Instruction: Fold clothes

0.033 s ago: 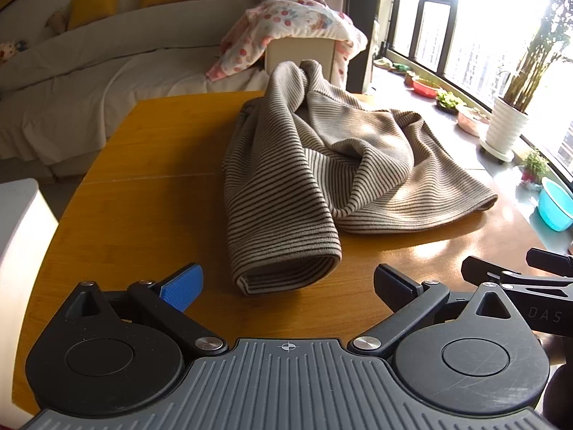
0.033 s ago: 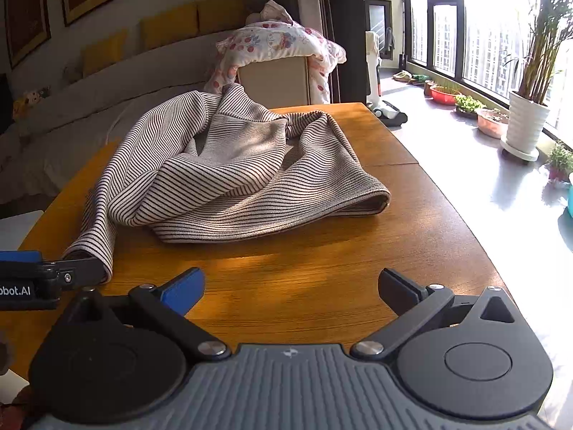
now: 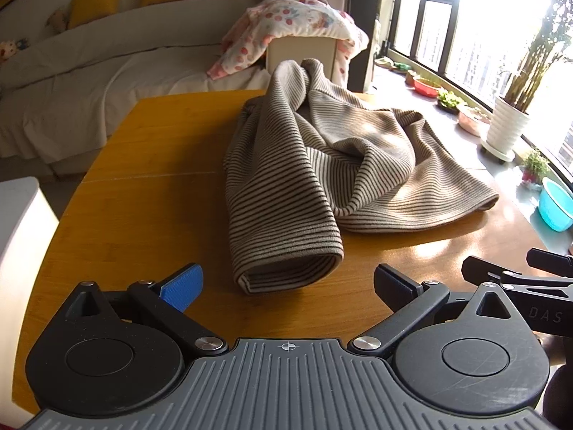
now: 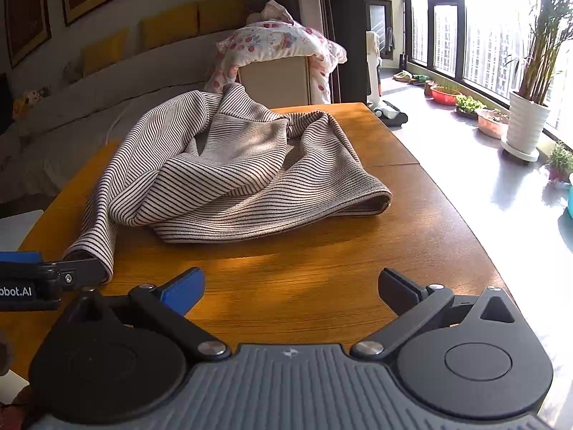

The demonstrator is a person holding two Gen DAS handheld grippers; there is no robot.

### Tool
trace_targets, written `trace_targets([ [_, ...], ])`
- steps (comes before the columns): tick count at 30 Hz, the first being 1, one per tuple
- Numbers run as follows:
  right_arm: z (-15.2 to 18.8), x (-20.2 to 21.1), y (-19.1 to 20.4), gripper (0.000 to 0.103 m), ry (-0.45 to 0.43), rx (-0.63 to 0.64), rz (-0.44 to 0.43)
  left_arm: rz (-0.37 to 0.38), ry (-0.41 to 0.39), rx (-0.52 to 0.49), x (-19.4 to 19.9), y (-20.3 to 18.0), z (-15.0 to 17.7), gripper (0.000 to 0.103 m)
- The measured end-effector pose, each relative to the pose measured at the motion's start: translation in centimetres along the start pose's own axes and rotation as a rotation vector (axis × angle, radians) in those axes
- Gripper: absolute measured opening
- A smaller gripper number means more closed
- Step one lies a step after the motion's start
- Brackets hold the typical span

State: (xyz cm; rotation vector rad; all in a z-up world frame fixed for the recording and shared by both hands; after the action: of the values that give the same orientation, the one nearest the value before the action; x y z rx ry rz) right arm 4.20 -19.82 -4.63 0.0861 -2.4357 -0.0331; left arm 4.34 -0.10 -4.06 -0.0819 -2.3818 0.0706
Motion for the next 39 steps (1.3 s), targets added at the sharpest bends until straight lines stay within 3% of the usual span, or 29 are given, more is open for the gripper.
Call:
trace_targets([
  [39,-0.26,0.60,0.68,0.103,-0.014,0.022,-0.007,0.010,0.051,0.004,-0.04,0.51,0.53,0.103],
])
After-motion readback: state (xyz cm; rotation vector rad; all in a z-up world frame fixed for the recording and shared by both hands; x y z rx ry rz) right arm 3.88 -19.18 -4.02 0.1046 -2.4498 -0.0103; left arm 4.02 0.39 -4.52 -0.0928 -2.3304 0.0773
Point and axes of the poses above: each gripper's, at about its wrist camera, not at the fingertips, and x roughly against the way its jaws point, y to its left, z to its underside, the point moved 6 cm from there along -x, roughly the way its jaws point, and after that the axes turned 3 degrees about z, right-handed, at the moved point
